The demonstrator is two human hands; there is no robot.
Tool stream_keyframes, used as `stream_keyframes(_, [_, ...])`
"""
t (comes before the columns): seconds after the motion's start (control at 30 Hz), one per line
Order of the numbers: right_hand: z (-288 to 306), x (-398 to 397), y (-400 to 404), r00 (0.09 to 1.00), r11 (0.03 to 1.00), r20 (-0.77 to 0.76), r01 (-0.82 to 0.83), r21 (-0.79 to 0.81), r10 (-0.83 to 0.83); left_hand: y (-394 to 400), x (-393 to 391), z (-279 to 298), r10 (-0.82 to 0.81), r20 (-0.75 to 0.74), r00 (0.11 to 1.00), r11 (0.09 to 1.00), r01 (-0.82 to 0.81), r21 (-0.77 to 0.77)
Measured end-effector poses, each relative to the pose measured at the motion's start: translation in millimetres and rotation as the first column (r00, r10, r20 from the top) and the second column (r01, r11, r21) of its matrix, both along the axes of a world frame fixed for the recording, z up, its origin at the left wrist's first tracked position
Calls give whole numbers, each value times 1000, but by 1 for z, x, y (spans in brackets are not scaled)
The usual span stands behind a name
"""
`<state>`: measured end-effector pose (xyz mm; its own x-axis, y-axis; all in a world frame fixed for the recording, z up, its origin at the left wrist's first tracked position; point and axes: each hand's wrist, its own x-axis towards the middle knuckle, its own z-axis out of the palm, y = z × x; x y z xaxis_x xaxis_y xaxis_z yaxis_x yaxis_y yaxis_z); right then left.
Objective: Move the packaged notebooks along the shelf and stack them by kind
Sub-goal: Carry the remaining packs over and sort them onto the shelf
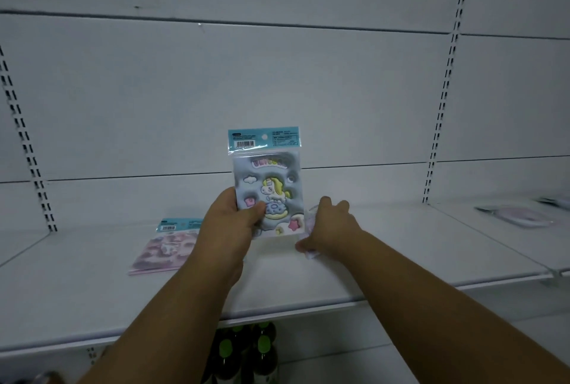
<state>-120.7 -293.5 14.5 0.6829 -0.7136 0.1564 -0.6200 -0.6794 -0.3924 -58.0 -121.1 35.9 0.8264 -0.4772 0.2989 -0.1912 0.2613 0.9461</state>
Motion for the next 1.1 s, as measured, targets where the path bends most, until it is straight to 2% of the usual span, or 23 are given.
stream_keyframes(0.13, [2, -15, -20, 951, 993, 310, -58, 103, 23, -21, -10, -5, -42, -65, 997, 998, 39, -55])
stream_keyframes(0.23, [3, -47, -49, 831, 982, 556, -122, 142, 23, -47, -26, -9, -75, -69, 995, 996, 71, -59])
stream_keyframes(0.33, [12, -92, -84, 717, 979, 696, -112, 171, -40, -85, -54, -9, -122, -52, 991, 992, 120, -43])
stream_keyframes(0.5, [32, -192, -158, 630, 981, 771, -78, 178, -89, -170, -124, -1, -208, -11, 978, 977, 208, -39])
stream_keyframes(0.67, [44, -308, -247, 626, 983, 770, -30, 181, -123, -272, -215, 3, -260, -38, 965, 965, 258, -44])
stream_keyframes(0.77, [52, -364, -296, 601, 985, 784, 28, 172, -154, -331, -258, 6, -240, -4, 971, 971, 239, -17])
stream_keyframes(0.93, [59, -409, -360, 581, 976, 790, 41, 212, -196, -406, -291, 10, -167, 10, 986, 984, 166, 59])
stream_keyframes(1.1, [56, -422, -416, 584, 974, 782, 76, 215, -218, -473, -301, 12, -149, 6, 989, 987, 149, 53])
